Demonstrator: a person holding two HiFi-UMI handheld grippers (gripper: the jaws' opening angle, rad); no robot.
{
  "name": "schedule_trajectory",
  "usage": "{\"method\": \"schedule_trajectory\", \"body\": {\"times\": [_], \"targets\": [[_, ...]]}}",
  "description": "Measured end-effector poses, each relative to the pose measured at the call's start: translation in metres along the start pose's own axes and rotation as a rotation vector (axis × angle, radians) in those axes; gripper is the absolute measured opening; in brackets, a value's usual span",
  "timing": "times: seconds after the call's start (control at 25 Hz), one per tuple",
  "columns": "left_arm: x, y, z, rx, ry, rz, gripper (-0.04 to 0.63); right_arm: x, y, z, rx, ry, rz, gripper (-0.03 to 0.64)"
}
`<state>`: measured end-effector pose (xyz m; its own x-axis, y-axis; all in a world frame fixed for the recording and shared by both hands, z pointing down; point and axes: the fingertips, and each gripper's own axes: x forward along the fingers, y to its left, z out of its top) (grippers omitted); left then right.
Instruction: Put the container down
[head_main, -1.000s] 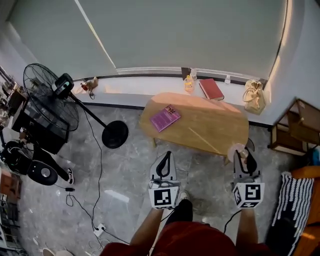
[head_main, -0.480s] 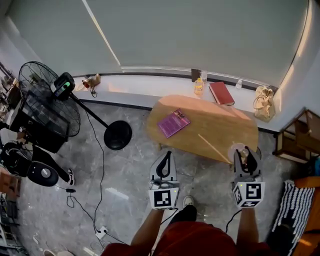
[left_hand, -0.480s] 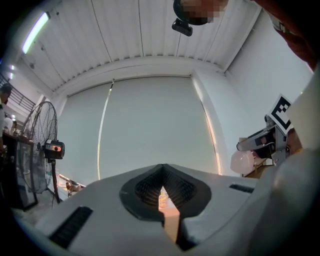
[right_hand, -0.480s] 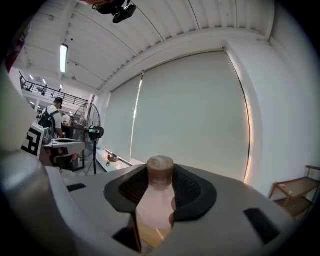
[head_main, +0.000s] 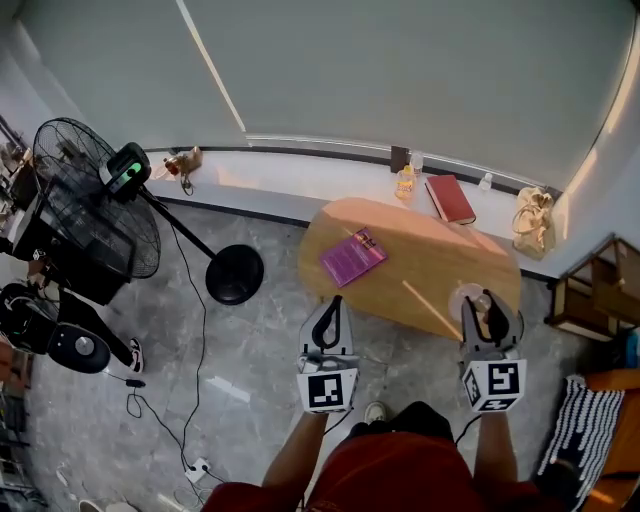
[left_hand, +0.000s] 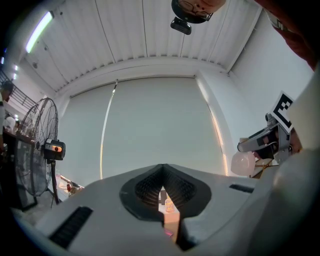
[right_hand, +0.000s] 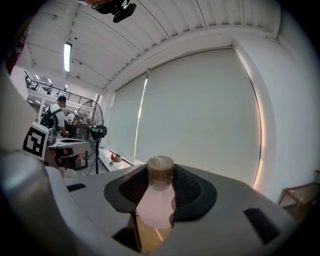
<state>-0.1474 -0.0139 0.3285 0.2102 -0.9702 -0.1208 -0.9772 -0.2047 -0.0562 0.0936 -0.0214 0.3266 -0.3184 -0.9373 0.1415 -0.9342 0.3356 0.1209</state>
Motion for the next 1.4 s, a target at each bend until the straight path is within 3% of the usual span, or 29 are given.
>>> {"method": "schedule_trajectory", "body": {"times": [0.44, 0.84, 1.4], "targets": [[0.076, 0.023, -0.019, 0.041, 0.02, 0.079, 0.006, 0.106, -0.017, -0.013, 0.03, 0.005, 0.103, 0.14], [0.192, 0.006, -0.032, 0.032, 0.052, 0.068, 0.006, 0.212, -0.074, -0.018, 0.049, 0.044, 0.151, 0.141], [0.251, 0.0, -0.087, 0.004, 0.138, 0.062, 0.006, 0.282, -0.087, -0.079, 0.096, 0.158, 0.195, 0.141]]}}
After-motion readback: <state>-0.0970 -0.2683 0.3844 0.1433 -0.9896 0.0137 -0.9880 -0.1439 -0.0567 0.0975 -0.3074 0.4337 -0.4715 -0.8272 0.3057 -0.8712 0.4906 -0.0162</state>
